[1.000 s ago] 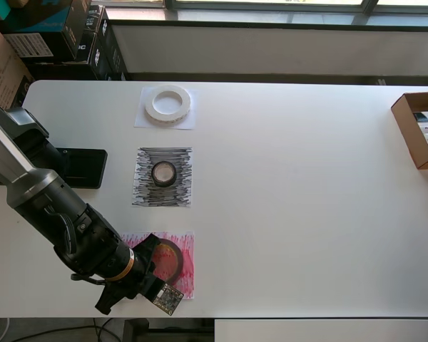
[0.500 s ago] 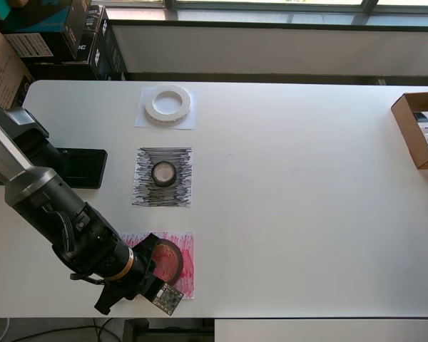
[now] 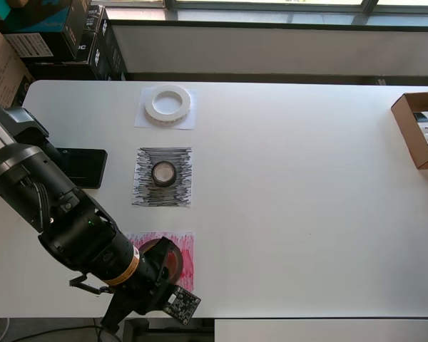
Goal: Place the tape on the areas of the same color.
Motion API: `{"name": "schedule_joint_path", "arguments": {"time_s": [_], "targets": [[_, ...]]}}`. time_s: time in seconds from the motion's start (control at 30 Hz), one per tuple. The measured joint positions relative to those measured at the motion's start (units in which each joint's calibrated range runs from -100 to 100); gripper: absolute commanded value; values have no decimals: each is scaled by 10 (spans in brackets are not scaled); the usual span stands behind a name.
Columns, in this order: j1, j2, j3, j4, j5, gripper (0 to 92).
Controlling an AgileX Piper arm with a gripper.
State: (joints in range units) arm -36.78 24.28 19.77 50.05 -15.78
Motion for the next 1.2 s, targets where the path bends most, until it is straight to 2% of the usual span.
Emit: {"name": "schedule_joint_path", "arguments": {"time_s": [0.2,0.8,1.0,1.2], "targets": [[60,-49,0,1,7,337],[348,-150,8,5,24,334],[403,-196,63,14,26,188],[422,-265,130,0,18,61]]}}
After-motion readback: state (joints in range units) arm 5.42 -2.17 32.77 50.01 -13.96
